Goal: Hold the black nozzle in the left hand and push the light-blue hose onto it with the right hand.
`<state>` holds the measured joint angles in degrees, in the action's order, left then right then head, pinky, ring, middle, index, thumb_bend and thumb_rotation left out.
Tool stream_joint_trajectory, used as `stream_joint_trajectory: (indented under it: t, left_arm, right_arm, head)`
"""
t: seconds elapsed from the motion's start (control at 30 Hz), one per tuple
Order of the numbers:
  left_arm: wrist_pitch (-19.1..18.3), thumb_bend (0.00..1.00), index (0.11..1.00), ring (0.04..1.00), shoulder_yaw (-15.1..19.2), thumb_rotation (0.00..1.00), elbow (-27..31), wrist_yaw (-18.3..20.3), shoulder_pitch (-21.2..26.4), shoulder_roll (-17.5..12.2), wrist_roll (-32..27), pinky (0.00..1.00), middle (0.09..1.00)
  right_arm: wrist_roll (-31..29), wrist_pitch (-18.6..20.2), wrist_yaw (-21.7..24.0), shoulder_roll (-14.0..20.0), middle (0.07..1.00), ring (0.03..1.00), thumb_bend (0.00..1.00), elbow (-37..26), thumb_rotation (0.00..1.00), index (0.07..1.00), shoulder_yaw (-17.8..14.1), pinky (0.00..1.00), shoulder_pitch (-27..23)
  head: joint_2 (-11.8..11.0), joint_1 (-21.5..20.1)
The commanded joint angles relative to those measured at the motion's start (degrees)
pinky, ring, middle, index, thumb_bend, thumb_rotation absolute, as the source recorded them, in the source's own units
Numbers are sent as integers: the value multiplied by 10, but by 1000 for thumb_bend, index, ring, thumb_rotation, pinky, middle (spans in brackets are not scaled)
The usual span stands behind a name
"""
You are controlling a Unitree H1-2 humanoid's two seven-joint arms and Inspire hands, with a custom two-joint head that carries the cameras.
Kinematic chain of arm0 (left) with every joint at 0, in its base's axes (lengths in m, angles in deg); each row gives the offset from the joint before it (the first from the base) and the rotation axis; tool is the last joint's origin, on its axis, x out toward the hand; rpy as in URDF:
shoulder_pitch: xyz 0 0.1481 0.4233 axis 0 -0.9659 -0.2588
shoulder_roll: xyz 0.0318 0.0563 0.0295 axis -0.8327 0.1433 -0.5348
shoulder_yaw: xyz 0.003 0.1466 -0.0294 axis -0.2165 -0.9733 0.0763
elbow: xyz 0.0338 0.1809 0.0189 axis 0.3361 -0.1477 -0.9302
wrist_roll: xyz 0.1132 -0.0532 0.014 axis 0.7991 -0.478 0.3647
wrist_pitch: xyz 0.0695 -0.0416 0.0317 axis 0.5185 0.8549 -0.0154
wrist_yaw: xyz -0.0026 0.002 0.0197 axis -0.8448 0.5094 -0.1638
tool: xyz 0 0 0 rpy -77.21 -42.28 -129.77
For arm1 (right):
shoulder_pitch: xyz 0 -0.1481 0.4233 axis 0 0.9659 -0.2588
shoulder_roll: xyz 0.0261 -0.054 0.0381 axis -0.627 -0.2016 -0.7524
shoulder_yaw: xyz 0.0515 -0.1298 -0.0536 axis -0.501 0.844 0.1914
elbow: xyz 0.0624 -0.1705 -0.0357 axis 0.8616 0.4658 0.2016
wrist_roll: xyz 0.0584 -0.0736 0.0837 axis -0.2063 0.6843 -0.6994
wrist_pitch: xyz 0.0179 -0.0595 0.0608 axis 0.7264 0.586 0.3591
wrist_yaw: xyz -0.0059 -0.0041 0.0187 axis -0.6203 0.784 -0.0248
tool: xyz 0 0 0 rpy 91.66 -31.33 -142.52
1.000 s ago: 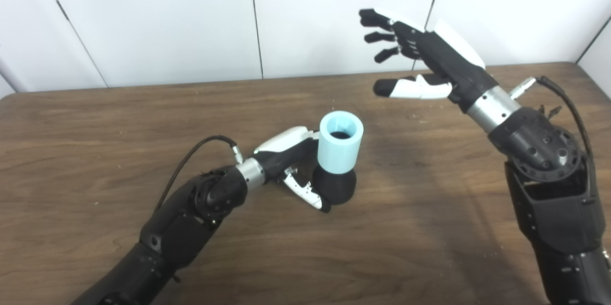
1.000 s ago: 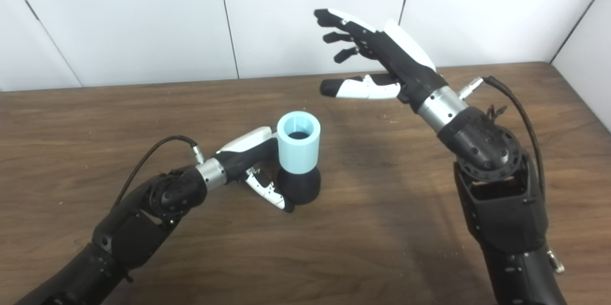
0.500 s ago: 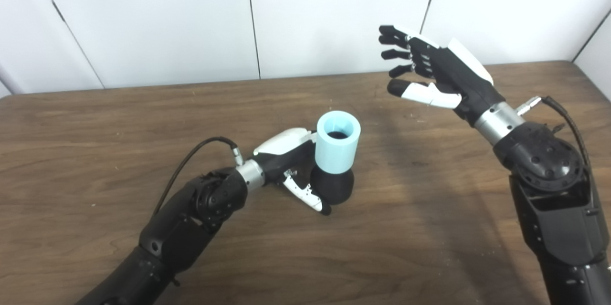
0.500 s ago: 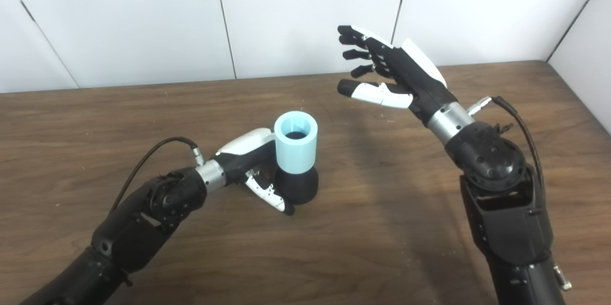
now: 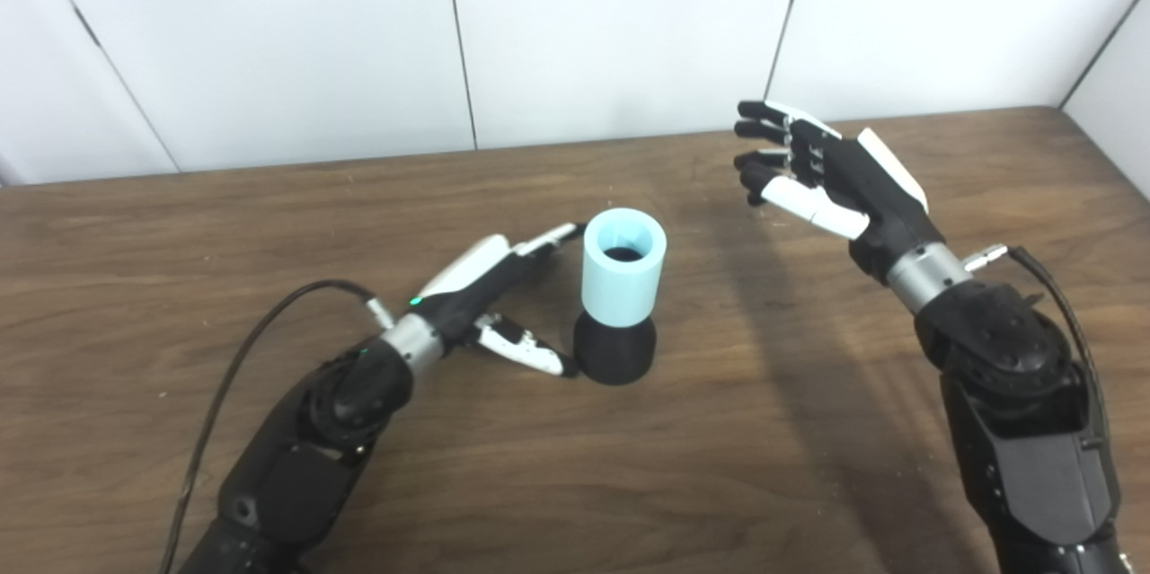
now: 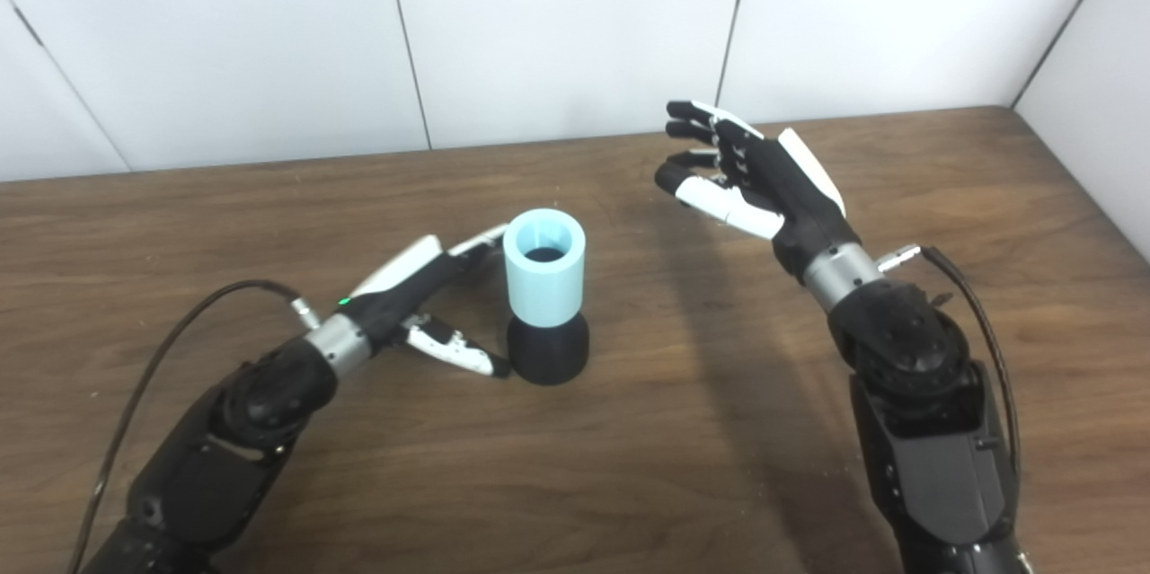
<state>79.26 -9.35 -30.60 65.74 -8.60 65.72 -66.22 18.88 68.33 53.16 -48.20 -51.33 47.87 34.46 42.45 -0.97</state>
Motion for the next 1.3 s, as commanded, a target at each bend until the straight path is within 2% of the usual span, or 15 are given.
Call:
stream_joint_trajectory:
  t: [0.0,0.27,0.47,0.53,0.6,0.7,0.8,0.9,1.0,1.27]
  left_arm:
    - [-37,826,945,978,14,127,-7,3,-17,-26,10,943,977]
    - [-47,812,947,988,42,72,25,4,-29,-27,7,940,978]
    - [-37,776,929,981,74,49,41,-21,-50,-12,-6,915,960]
    - [-40,737,923,969,96,38,47,-43,-60,6,-21,890,943]
    - [-44,695,916,950,128,24,50,-66,-69,33,-52,856,921]
    - [-52,651,892,898,171,63,55,-88,-75,69,-99,779,876]
    - [-70,619,862,836,211,126,67,-99,-78,103,-159,694,832]
    - [-94,592,836,805,239,183,83,-97,-77,127,-215,665,801]
    - [-108,574,824,812,250,232,98,-88,-77,133,-250,700,781]
    - [-123,541,827,808,255,221,116,-88,-81,131,-285,703,791]
  right_arm:
    - [-4,-13,-12,7,854,762,545,-16,595,875,-4,575,-15]
    - [-15,-17,-10,8,856,760,550,-11,607,881,-3,581,-14]
    - [-15,-27,-11,7,856,763,547,0,614,882,3,605,0]
    - [-20,-25,-10,5,857,765,544,2,614,883,3,612,7]
    - [-28,-23,-11,1,859,767,542,6,615,885,-1,618,13]
    - [-38,-22,-15,-5,862,767,536,10,616,888,-5,616,19]
    - [-48,-26,-23,-12,863,769,533,17,611,889,-8,613,22]
    - [-59,-30,-31,-21,857,770,534,30,606,888,-15,610,21]
    - [-73,-34,-41,-33,841,756,530,39,603,884,-25,606,19]
    - [-98,-49,-66,-53,834,756,505,61,588,875,-44,605,22]
  head:
    - [0,0]
    - [-2,3]
    - [-7,23]
    - [-12,33]
    - [-14,41]
    - [-16,41]
    - [-18,43]
    - [-20,44]
    - [-22,44]
    - [-27,45]
